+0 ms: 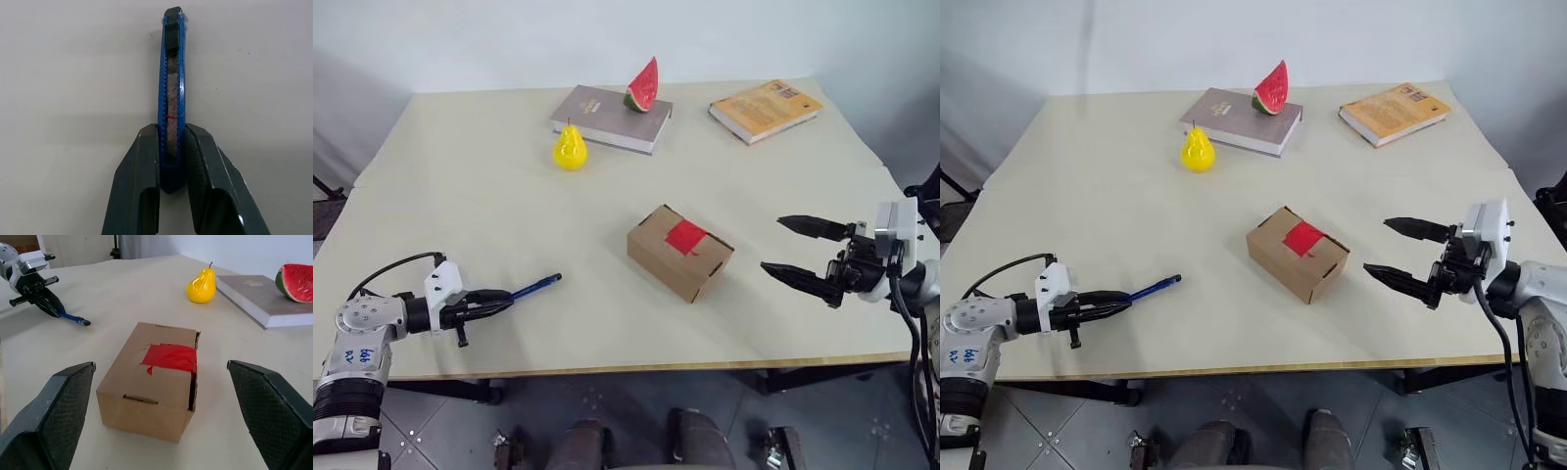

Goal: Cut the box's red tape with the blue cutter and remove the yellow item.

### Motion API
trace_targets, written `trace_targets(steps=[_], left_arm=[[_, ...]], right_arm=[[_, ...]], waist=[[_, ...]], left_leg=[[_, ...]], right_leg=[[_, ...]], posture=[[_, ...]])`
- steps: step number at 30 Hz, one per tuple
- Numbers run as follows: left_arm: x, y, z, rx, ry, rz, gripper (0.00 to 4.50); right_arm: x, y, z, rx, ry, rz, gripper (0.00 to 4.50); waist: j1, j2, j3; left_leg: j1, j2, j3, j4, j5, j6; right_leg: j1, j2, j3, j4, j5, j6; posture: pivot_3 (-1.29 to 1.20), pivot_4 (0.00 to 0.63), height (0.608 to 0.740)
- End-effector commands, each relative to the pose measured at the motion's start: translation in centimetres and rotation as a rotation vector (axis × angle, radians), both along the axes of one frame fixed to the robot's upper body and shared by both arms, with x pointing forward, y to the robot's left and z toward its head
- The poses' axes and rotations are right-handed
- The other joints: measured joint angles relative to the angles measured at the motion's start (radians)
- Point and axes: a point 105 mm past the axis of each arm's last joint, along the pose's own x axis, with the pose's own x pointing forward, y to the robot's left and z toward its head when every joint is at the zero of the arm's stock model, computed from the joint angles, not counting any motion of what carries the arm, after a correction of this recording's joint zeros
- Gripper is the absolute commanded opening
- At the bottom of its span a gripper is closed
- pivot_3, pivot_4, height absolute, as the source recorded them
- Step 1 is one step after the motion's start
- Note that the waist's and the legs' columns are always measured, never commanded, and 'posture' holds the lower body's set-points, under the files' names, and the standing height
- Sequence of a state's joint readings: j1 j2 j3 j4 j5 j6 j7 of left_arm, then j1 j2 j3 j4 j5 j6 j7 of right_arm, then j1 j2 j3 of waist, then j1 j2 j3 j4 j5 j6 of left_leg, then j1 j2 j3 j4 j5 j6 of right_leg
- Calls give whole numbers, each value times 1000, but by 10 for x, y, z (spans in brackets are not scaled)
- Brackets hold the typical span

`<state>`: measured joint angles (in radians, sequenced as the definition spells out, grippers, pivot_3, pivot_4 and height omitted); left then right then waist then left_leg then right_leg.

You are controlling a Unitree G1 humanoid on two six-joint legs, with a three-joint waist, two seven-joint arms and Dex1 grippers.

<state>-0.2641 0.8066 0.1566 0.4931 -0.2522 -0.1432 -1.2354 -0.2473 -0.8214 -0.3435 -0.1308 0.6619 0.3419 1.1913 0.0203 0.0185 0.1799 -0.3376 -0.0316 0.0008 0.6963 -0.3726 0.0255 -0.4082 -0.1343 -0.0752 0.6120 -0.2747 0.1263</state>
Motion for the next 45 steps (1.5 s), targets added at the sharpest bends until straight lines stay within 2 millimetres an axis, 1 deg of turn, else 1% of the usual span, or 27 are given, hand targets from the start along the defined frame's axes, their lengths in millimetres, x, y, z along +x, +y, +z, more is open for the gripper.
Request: trace_targets(steps=[1, 4, 5, 8, 9, 10, 11, 12, 13, 15, 16, 17, 19, 21, 22, 23, 26, 28, 32, 38, 41, 45], left_arm=[[-7, -10, 6, 84, -6, -114, 390], [-4, -28, 19, 135, -86, -190, 390], [-4, -32, 21, 144, -98, -204, 390], [-4, -45, 25, 176, -143, -257, 390], [-5, -55, 27, 190, -176, -284, 390], [-7, -64, 28, 206, -203, -314, 390], [-9, -70, 28, 216, -222, -334, 390], [-10, -74, 29, 222, -233, -344, 390], [-12, -80, 27, 218, -236, -350, 390], [-17, -91, 23, 205, -235, -354, 390], [-17, -93, 22, 202, -233, -339, 390], [-16, -94, 20, 193, -213, -318, 390], [-16, -92, 19, 169, -205, -282, 390], [-17, -88, 17, 163, -177, -260, 390], [-20, -83, 12, 186, -150, -267, 390], [-23, -80, 9, 189, -121, -259, 390], [-26, -79, 8, 151, -72, -239, 959], [-29, -80, 7, 147, -66, -241, 1589], [-34, -85, 4, 119, -30, -249, 2774], [-33, -86, 5, 78, -15, -227, 4482], [-36, -87, 3, 73, 7, -237, 4482], [-32, -85, -4, 85, 16, -223, 4482]], right_arm=[[-6, 32, 22, -55, -60, 96, 4500], [-7, 59, 29, -99, -62, 142, 4500], [-8, 64, 30, -113, -60, 154, 4500], [-6, 79, 22, -219, -38, 141, 4500], [-10, 91, 19, -243, -4, 173, 4319], [-10, 101, 15, -276, 37, 165, 4109], [-9, 106, 13, -301, 66, 151, 3880], [-8, 109, 11, -319, 84, 137, 3558], [-13, 116, 9, -343, 74, 164, 3213], [-23, 130, 11, -300, 60, 236, 2488], [-22, 132, 11, -279, 61, 237, 2172], [-19, 131, 10, -271, 67, 226, 1727], [-15, 127, 5, -284, 77, 209, 1078], [-15, 125, 3, -291, 87, 210, 337], [-14, 124, 1, -298, 92, 210, 39], [-13, 121, 1, -300, 96, 208, 39], [-10, 116, 3, -290, 99, 201, 0], [-9, 112, 3, -278, 105, 200, 0], [-8, 97, -5, -307, 129, 177, 0], [-7, 93, -5, -293, 128, 166, 0], [-6, 93, -5, -285, 126, 153, 0], [-6, 91, -6, -289, 133, 144, 0]], waist=[[-2, 0, 1], [-6, 0, 1], [-7, -1, 2], [-5, -1, 2], [-4, -1, 2], [-4, -1, 2], [-5, -1, 2], [-5, -1, 2], [-5, -1, 2], [-5, -2, 1], [-5, -2, 2], [-5, -2, 2], [-1, -2, 2], [1, -2, 2], [2, -2, 2], [1, -3, 2], [-2, -3, 2], [-4, -3, 2], [-2, -3, 2], [0, -3, 2], [1, -3, 2], [1, -3, 2]], left_leg=[[-1, 0, 0, 0, 0, 0], [-5, 1, -1, 0, -1, -1], [-7, 1, -2, 0, -1, -1], [-17, 1, -7, 1, -1, -1], [-19, 1, -8, 1, -2, -1], [-20, 1, -9, 1, -2, -1], [-22, 0, -8, 1, -2, -1], [-25, 0, -8, 2, -2, -1], [-28, -1, -8, 2, -2, -1], [-31, -1, -10, 3, -2, -1], [-31, -1, -11, 3, -2, -1], [-31, -3, -11, 3, -2, 0], [-32, -3, -11, 3, -1, 1], [-31, -4, -11, 3, -1, 2], [-31, -5, -11, 4, 0, 3], [-31, -5, -11, 4, 0, 3], [-30, -5, -11, 3, 0, 3], [-30, -4, -10, 3, 0, 3], [-30, -5, -11, 3, 0, 3], [-30, -5, -10, 4, 0, 3], [-30, -5, -10, 4, 0, 3], [-30, -5, -10, 4, 0, 3]], right_leg=[[-1, 0, 0, 0, 0, 0], [-4, 0, 1, -2, 0, 0], [-5, 0, 2, -3, 0, 0], [-10, 1, -1, -2, 0, 0], [-12, 1, -2, -1, 0, 0], [-13, 1, -3, -1, 0, 0], [-15, 2, -4, -1, 1, 0], [-19, 2, -5, 0, 1, 0], [-21, 2, -5, 0, 1, 1], [-22, 4, -8, 0, 1, 1], [-22, 4, -10, 0, 1, 1], [-22, 4, -14, 0, 1, 1], [-21, 3, -17, 0, 1, 2], [-20, 3, -16, -1, 2, 3], [-20, 2, -16, -2, 2, 3], [-20, 2, -16, -2, 2, 3], [-19, 2, -16, -1, 2, 3], [-20, 3, -15, -1, 2, 3], [-19, 2, -16, -1, 2, 3], [-19, 2, -15, -2, 2, 3], [-19, 2, -15, -2, 2, 3], [-19, 2, -15, -2, 2, 3]], posture=[[0, 150, 740], [0, 150, 740], [0, 150, 740], [0, 150, 740], [0, 150, 740], [0, 150, 740], [0, 150, 740], [0, 150, 740], [0, 150, 740], [0, 150, 740], [0, 150, 740], [0, 150, 740], [0, 150, 740], [0, 150, 740], [0, 150, 740], [0, 150, 740], [0, 150, 740], [0, 150, 740], [0, 150, 740], [0, 150, 740], [0, 150, 740], [0, 150, 740]])
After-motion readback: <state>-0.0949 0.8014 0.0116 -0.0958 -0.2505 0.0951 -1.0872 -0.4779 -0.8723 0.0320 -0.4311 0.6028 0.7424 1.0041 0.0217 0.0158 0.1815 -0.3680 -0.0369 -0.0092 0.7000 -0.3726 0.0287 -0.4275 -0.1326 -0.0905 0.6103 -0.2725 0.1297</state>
